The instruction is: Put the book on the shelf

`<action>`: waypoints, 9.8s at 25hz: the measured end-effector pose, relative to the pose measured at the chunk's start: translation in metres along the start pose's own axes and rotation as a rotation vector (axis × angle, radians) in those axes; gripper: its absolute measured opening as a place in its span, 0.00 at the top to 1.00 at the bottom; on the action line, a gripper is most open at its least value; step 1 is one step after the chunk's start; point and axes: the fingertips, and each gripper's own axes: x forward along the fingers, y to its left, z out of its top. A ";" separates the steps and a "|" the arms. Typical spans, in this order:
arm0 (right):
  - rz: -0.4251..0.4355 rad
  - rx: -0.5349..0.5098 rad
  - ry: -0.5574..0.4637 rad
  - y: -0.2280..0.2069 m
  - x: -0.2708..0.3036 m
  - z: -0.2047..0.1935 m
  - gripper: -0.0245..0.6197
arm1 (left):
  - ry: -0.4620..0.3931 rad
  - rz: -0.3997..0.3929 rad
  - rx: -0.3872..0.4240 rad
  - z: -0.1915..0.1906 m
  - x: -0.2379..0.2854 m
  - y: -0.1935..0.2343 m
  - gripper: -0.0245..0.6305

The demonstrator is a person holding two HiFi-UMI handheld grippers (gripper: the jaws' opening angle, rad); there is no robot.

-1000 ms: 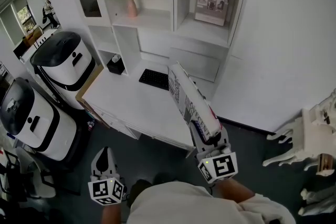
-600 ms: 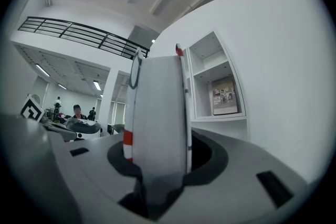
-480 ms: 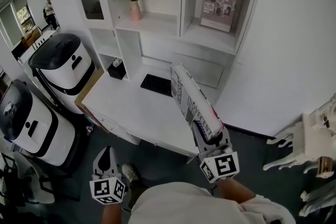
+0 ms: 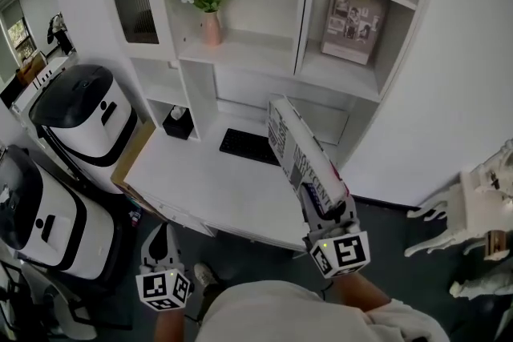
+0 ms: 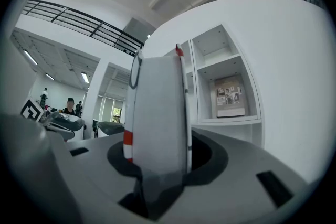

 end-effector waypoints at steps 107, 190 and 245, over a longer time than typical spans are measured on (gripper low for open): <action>-0.158 -1.354 0.788 -0.082 0.443 -0.021 0.68 | 0.104 -0.466 0.078 0.039 0.340 0.136 0.95; 0.289 -0.774 0.790 -0.033 0.390 0.006 0.48 | 0.147 -0.492 0.062 0.029 0.336 0.107 0.95; -0.367 -0.128 0.180 -0.025 0.188 -0.021 0.96 | 0.091 -0.538 0.150 0.056 0.314 0.070 0.95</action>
